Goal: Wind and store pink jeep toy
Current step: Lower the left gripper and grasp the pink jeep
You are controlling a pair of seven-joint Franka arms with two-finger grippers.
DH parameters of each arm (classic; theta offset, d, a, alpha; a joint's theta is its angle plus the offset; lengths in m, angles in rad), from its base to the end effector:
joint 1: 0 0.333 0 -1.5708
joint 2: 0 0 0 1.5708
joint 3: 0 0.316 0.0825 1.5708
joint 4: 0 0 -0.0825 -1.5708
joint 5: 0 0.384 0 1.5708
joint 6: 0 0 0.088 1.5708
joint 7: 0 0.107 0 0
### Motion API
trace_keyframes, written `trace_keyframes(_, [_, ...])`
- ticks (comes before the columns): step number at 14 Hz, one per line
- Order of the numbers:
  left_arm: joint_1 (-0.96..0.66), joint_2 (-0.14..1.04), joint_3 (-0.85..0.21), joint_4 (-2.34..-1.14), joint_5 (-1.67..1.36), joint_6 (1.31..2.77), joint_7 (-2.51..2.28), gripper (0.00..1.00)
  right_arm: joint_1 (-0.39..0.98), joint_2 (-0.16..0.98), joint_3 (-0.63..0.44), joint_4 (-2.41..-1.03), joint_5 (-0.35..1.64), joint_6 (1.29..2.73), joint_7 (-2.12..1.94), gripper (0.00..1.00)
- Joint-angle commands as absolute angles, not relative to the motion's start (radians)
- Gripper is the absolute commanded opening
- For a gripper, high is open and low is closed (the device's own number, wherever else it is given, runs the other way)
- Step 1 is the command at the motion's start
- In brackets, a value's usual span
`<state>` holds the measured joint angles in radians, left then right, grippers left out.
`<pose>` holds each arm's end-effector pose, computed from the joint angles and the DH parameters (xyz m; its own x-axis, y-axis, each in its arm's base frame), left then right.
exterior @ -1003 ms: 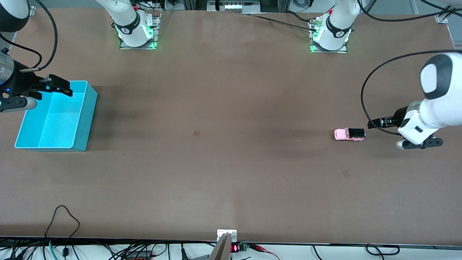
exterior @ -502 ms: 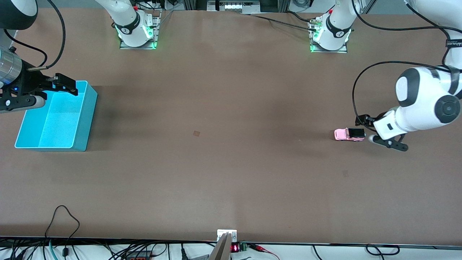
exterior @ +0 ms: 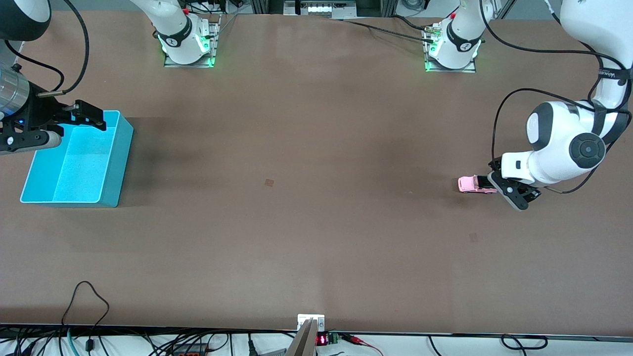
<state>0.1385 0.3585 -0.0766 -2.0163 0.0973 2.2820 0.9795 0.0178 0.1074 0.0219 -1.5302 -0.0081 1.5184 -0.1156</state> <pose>0.5905 0.0400 0.2666 0.5524 -0.8292 -0.0852 -0.8285 -0.5574 0.0538 0.5788 0.0214 0.5783 0.9809 0.1541 -0.1188 0.1543 -0.9880 -0.0080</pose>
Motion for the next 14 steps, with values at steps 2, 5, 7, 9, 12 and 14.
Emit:
trace_keyframes(2, [0.150, 0.353, -0.084, -2.074, 0.114, 2.339, 1.175, 1.00, 0.020, 0.086, 0.021, -1.540, -0.021, 1.502, -0.100, 1.00])
trace_keyframes(5, [0.153, 0.356, -0.087, -2.089, 0.112, 2.402, 1.365, 1.00, 0.021, 0.086, 0.021, -1.540, -0.021, 1.502, -0.100, 1.00])
trace_keyframes(7, [0.155, 0.357, -0.091, -2.105, 0.112, 2.450, 1.443, 1.00, 0.021, 0.086, 0.021, -1.540, -0.021, 1.503, -0.100, 1.00])
trace_keyframes(9, [0.156, 0.370, -0.091, -2.106, 0.112, 2.453, 1.454, 1.00, 0.021, 0.086, 0.023, -1.540, -0.021, 1.503, -0.100, 1.00])
trace_keyframes(12, [0.158, 0.380, -0.092, -2.132, 0.112, 2.483, 1.511, 1.00, 0.018, 0.086, 0.020, -1.540, -0.021, 1.503, -0.100, 1.00])
trace_keyframes(14, [0.172, 0.383, -0.092, -2.146, 0.112, 2.494, 1.516, 1.00, 0.018, 0.086, 0.020, -1.540, -0.021, 1.503, -0.100, 1.00])
